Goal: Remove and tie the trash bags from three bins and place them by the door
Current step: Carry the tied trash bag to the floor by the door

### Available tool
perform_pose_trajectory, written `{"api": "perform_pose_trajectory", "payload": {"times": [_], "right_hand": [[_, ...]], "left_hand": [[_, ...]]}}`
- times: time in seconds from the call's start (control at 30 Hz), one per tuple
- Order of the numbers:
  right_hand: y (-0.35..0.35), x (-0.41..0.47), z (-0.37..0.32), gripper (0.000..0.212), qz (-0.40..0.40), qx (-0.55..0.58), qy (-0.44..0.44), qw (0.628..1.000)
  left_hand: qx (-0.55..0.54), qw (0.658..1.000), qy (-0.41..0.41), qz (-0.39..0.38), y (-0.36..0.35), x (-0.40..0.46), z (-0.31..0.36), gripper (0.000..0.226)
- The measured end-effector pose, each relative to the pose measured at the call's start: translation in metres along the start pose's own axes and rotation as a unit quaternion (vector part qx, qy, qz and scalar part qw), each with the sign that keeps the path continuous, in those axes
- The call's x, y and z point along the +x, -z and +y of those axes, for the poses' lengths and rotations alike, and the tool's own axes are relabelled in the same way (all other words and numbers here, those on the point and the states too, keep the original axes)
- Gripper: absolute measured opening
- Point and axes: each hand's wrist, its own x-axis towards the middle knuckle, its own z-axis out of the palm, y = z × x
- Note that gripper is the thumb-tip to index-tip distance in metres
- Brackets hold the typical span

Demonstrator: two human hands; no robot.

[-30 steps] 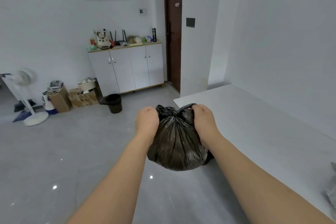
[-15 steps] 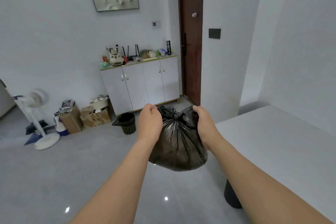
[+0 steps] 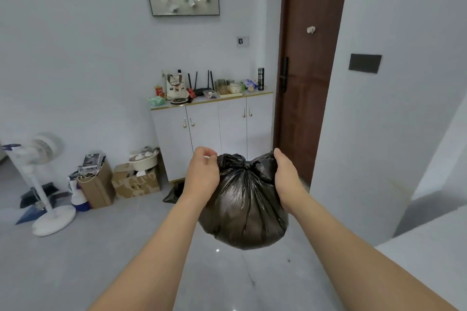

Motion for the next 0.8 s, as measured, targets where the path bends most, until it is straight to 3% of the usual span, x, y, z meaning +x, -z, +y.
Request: {"api": "perform_pose_trajectory", "payload": {"times": [0.07, 0.17, 0.47, 0.73, 0.8], "right_hand": [[-0.029, 0.043, -0.009, 0.058, 0.013, -0.017, 0.012, 1.000], [-0.063, 0.102, -0.024, 0.035, 0.012, -0.048, 0.038, 0.998], [-0.160, 0.309, -0.007, 0.029, 0.045, -0.054, 0.059, 0.996], [-0.242, 0.457, -0.029, 0.031, 0.056, -0.023, 0.051, 0.997], [-0.254, 0.488, -0.031, 0.029, 0.079, -0.030, 0.059, 0.995]], "left_hand": [[-0.012, 1.000, 0.011, 0.003, 0.001, 0.058, -0.003, 0.013], [-0.032, 0.999, 0.024, 0.002, -0.009, 0.136, -0.013, 0.013], [-0.091, 0.995, 0.044, 0.005, -0.046, 0.355, -0.072, 0.014], [-0.067, 0.979, -0.004, -0.194, -0.033, 0.528, -0.085, 0.049], [-0.058, 0.971, -0.017, -0.232, -0.039, 0.561, -0.093, 0.046]]}}
